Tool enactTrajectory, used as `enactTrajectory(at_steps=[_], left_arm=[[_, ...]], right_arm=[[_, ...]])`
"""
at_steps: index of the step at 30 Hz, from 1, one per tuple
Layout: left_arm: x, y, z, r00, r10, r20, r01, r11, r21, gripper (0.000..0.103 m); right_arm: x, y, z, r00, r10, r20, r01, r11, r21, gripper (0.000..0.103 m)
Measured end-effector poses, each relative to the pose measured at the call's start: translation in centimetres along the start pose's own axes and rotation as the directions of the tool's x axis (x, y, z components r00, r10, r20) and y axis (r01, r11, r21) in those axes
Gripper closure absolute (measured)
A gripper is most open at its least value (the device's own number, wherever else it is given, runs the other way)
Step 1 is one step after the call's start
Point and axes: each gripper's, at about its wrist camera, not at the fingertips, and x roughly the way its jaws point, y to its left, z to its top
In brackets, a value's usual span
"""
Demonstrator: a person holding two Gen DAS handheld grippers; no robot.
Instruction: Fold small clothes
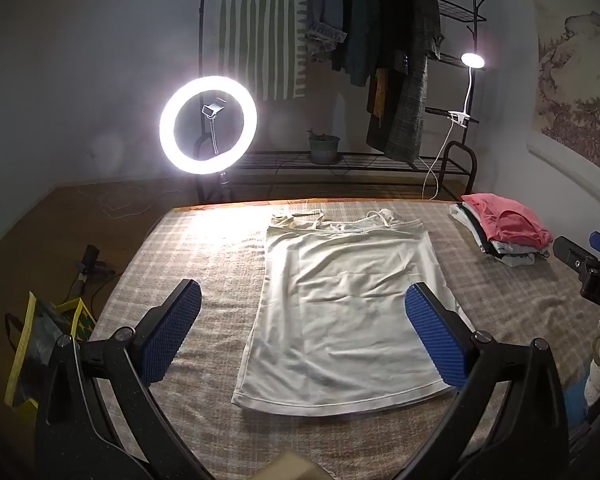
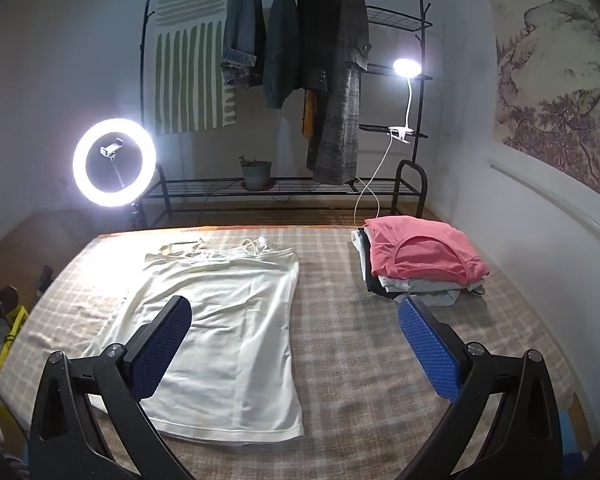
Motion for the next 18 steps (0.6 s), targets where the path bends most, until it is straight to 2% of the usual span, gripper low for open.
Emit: enactTrajectory(at_steps=[18], left_arm=[[-0.1,1.0,0.0,1.0,0.005,0.005,-0.005,1.0,-0.009,0.0]], right_arm=[[0.1,-0.2,-0.3,1.0,0.014,-0.016,-0.013,1.0,0.008,0.0]])
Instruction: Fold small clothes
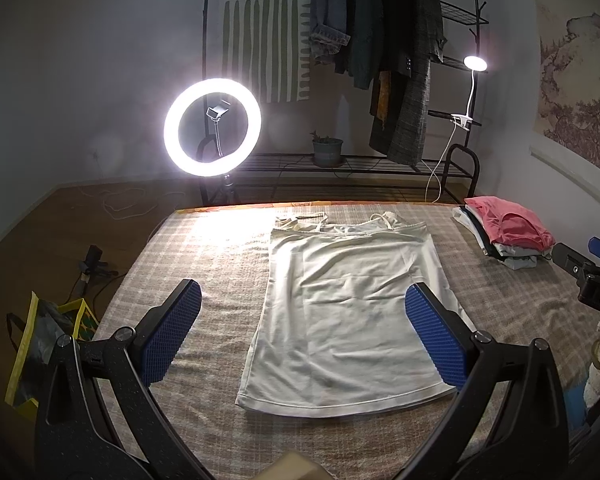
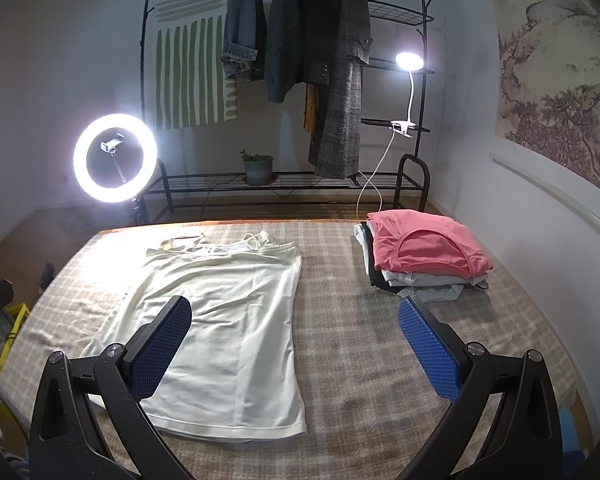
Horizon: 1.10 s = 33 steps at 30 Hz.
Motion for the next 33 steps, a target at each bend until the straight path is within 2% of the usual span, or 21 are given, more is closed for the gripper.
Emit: enactTrajectory(at_steps=[33], left_arm=[[-0.25,0.28,0.54,1.0,0.003,0.006,-0.003,1.0,0.002,0.0]], right_arm=[[0.01,0.16,-0.05,1.0,0.003,-0.003,-0.003,1.0,0.0,0.0]])
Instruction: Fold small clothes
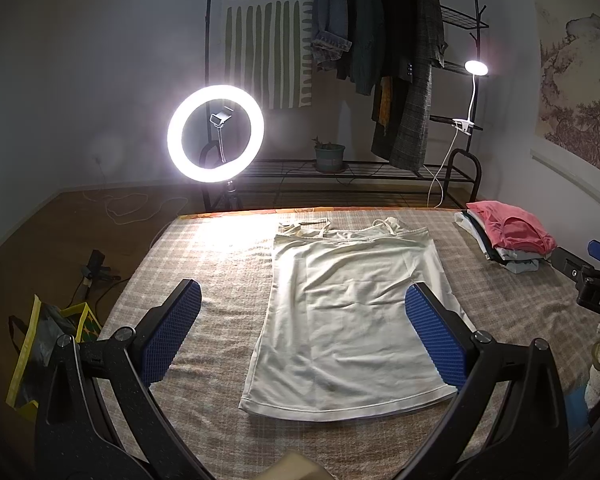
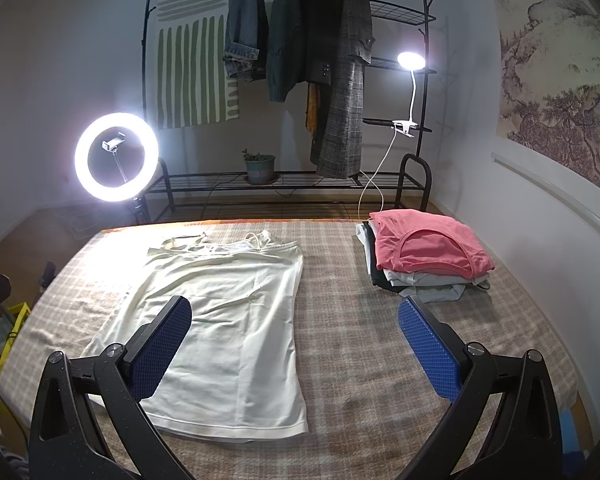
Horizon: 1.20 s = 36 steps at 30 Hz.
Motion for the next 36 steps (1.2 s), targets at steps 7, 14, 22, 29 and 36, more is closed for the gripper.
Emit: enactTrajectory(at_steps=[7,14,22,29,36], left_arm=[[-0.04,0.11,0.02,1.0,0.0,0.001,0.0,1.0,0.001,0.0],[0.01,0.24,0.39,1.0,0.0,0.0,0.0,1.0,-0.001,0.0],[0.03,0.52,0.6,1.0,0.001,0.001,-0.001,1.0,0.001,0.0],[-0.01,0.41,0.4,1.0,0.002,0.003,-0.002,1.0,0.001,0.0],[0.01,0.54,0.44,1.0,0.003,0.004,-0.003,1.0,0.001,0.0]], right_arm=[[0.03,0.09,-0.01,1.0,0.0,0.002,0.0,1.0,-0.002,0.0],[-0.01,0.16,-0.06,1.0,0.002,0.0,-0.002,1.0,-0.003,0.0],[0.14,0.16,0.03,1.0,0.005,-0.003,-0.005,1.0,0.0,0.0],[0.17,0.13,0.04,1.0,0.006,-0.003,-0.006,1.0,-0.001,0.0],[0.19,0.11,0.05,1.0,0.005,-0.004,-0.005,1.0,0.0,0.0]])
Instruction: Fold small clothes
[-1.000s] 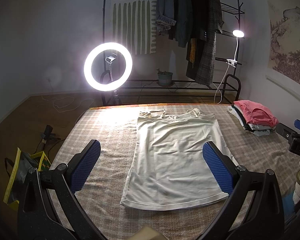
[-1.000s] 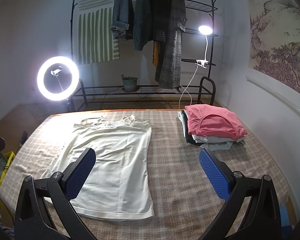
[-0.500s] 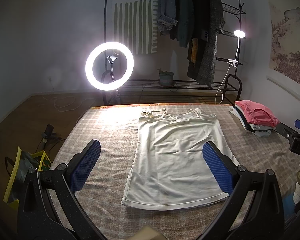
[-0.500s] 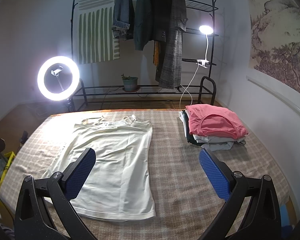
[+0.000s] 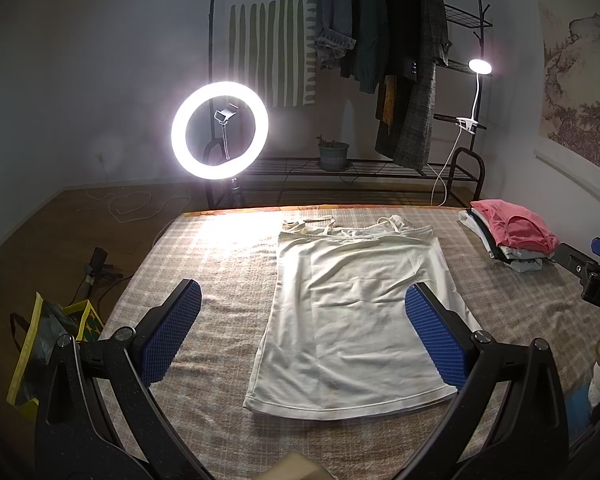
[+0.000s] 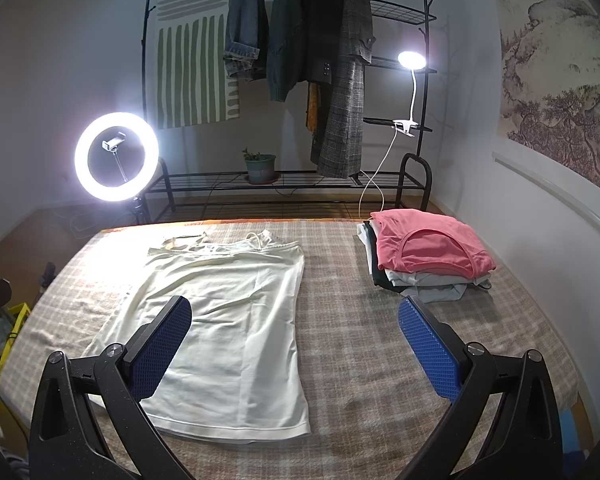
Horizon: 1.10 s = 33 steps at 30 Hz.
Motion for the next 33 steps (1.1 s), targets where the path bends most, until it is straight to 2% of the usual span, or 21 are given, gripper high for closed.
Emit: enactTrajectory(at_steps=[12,22,28,33], left_arm=[[0.9,1.4,-0.7,1.0,-0.001,-0.008,0.0,1.0,-0.009,0.0],[1.4,1.2,-1.3,1.0,0.003,-0.007,-0.003,1.0,-0.017,0.0],[2.6,1.9,-2.5,0.998,-0.004,-0.059,0.001,0.999,-0.045,0.0],[4.7,3.6,-4.3,0.99,-0.009,-0.142,-0.002,0.997,-0.076,0.013]], right_arm=[[0.0,0.0,0.0,1.0,0.001,0.0,-0.001,1.0,-0.001,0.0],[0.9,1.1,0.1,1.0,0.019,-0.017,-0.019,1.0,-0.014,0.0],[2.6,2.4,0.7,0.994,0.092,-0.05,-0.094,0.995,-0.033,0.0],[5.1,3.9,1.5,0.979,0.178,-0.1,-0.183,0.982,-0.044,0.001]])
